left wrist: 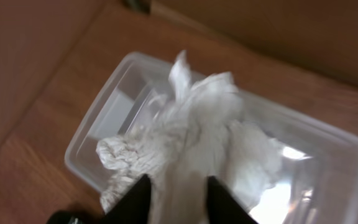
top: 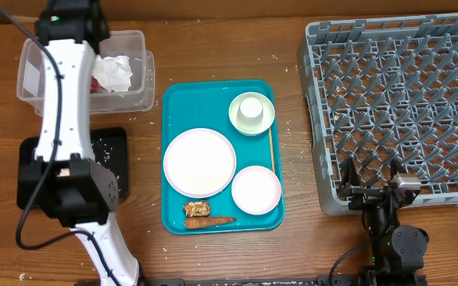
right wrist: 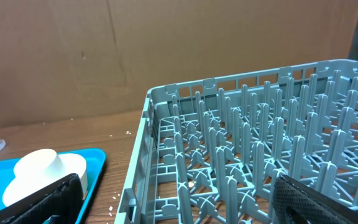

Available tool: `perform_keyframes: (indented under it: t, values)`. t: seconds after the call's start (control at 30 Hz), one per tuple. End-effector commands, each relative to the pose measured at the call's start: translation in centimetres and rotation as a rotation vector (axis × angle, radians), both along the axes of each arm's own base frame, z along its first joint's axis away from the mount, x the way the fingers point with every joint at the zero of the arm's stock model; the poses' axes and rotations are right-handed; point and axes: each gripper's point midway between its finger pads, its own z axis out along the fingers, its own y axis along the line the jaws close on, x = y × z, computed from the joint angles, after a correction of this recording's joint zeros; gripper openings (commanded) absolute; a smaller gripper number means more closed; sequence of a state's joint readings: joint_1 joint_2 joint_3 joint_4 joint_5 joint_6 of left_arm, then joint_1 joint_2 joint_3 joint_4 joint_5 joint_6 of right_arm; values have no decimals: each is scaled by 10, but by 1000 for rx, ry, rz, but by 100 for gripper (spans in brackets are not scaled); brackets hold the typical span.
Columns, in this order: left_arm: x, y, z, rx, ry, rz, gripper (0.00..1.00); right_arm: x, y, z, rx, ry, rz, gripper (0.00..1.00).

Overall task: Sort waste into correct bins and load items into the dishwasher
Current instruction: 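Grasp the remaining tissue on the teal tray with the left gripper, then drop the second tissue into the clear bin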

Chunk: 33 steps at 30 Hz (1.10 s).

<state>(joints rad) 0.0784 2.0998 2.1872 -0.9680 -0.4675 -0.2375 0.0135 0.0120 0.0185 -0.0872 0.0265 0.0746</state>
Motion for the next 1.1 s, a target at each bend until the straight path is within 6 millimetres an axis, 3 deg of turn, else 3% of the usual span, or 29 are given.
perform_keyframes:
  t: [0.0,0.13,0.37,0.47,0.5,0.67,0.7,0.83,1.07]
  values:
    - [-8,26,-48,-43,117,52,73,0,-2,-2,-4,-5,-9,100]
    - [-19,27,-61,-101,175,41,88,0,-2,-2,-4,-5,-9,100]
    - [-40,-9,-57,-248,215,12,91,0,-2,-2,-4,-5,-9,100]
    - [-40,-10,-47,-252,173,51,93,0,-2,-2,-4,-5,-9,100]
    - [-40,-7,-44,-250,157,72,100,0,-2,-2,-4,-5,-9,100]
    - [-42,31,-35,-263,56,232,100,0,-2,-2,-4,-5,-9,100]
    - [-46,45,-35,-282,39,271,100,0,-2,-2,-4,-5,-9,100]
    - [-59,73,-38,-307,42,331,100,0,-2,-2,-4,-5,-9,100]
    - [-84,103,-43,-312,78,413,100,0,-2,-2,-5,-5,-9,100]
